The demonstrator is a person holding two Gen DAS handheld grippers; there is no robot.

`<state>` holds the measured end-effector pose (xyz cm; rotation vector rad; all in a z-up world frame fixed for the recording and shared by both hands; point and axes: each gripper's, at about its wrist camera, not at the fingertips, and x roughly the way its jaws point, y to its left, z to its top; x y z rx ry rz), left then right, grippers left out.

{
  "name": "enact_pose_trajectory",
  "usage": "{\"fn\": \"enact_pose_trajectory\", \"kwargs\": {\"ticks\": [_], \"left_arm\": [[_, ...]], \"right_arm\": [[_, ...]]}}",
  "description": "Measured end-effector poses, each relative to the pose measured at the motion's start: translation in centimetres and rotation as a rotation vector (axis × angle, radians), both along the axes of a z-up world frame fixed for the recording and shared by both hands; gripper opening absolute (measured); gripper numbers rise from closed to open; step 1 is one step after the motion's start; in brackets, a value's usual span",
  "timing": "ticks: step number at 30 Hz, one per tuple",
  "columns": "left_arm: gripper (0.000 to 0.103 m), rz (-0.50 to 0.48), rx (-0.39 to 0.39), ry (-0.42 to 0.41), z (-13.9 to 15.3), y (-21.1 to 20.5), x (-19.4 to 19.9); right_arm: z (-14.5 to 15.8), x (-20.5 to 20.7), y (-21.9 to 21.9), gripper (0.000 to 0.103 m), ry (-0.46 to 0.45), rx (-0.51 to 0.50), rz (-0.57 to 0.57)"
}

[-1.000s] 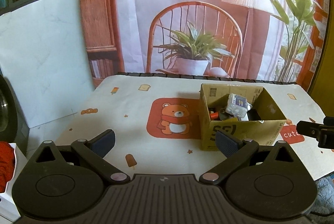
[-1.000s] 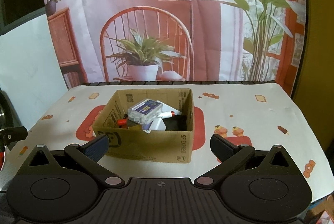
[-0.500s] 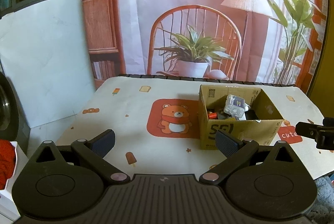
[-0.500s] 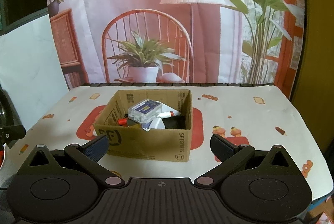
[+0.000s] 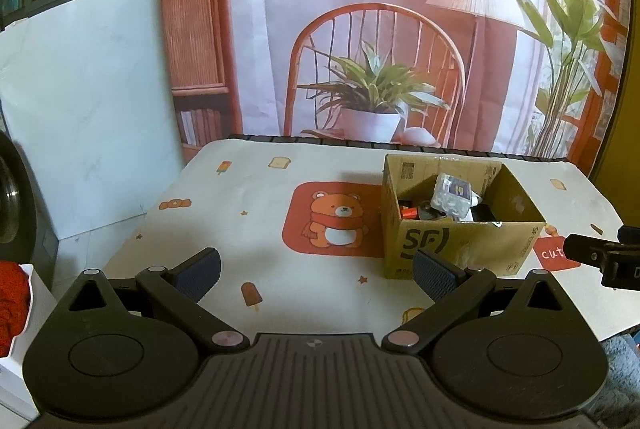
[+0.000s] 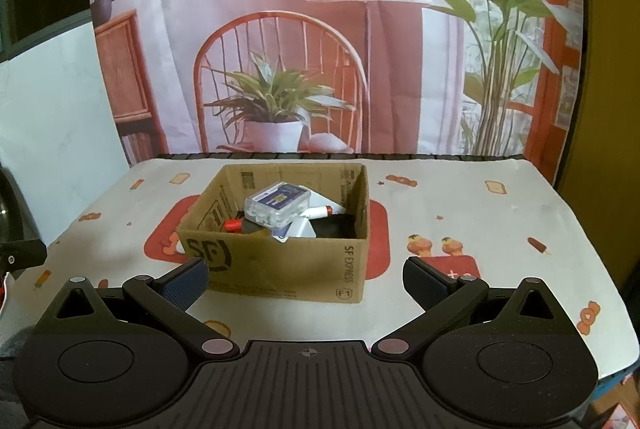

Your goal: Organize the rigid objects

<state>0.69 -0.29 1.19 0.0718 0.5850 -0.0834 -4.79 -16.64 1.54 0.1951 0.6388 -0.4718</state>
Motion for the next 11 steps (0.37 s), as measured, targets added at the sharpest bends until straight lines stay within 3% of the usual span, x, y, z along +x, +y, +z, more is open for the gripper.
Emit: {"fn": "enact_pose_trajectory", "kwargs": {"ticks": [11], "left_arm": [[0.103, -0.007, 0.009, -0.001, -0.22, -0.12, 0.16]], "right_arm": [[-0.36, 0.0, 0.04, 0.103, 0.007, 0.007, 0.0]]}}
